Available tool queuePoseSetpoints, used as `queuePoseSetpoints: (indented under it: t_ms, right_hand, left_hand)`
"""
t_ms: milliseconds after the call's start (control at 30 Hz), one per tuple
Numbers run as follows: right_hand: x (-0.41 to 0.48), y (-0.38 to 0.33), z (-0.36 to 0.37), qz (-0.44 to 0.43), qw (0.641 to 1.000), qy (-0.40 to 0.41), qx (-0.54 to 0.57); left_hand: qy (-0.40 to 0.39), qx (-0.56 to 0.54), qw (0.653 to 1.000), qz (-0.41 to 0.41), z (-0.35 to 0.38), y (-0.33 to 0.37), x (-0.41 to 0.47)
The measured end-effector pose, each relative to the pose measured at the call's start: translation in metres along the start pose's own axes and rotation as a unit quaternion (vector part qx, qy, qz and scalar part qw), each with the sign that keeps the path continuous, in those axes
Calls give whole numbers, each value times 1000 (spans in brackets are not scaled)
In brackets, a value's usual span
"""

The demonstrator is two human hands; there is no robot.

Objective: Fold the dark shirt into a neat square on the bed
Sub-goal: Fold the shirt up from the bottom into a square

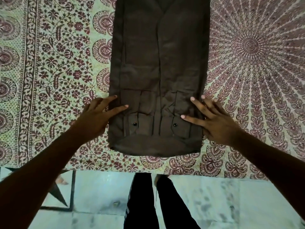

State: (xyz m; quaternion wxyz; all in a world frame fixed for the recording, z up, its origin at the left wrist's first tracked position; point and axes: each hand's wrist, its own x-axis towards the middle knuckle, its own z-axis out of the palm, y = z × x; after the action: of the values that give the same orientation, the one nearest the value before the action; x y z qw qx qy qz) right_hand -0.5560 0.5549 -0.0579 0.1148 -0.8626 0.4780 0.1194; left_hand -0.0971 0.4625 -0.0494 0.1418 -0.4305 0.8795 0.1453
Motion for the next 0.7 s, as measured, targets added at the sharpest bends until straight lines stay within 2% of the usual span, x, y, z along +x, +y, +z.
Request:
queuePoseSetpoints:
  t_ms: [100, 267, 433, 500, 533, 567, 633, 700]
  right_hand:
    - [8, -12, -1, -3, 999, 35, 3]
    - [18, -30, -1, -28, 998, 32, 46]
    - [24, -29, -12, 51, 978, 50, 198]
    - [30, -30, -29, 142, 935, 59, 320]
    - [36, -27, -39, 203, 896, 58, 390]
    - [42, -24, -52, 253, 860, 67, 437]
    - [62, -10, -80, 293, 795, 145, 511]
    - [87, 9, -111, 309, 732, 210, 570]
  left_hand:
    - [17, 15, 1000, 21, -1, 4, 9]
    - [53, -23, 995, 77, 0, 5, 23]
    - [84, -135, 984, 80, -20, 3, 41]
    - [101, -233, 963, 91, -37, 1, 56]
    - [103, -312, 939, 102, -49, -3, 67]
    - [91, -412, 901, 102, -60, -5, 76]
    - [75, -567, 820, 31, -83, -13, 99]
    - [83, -627, 770, -81, -90, -25, 126]
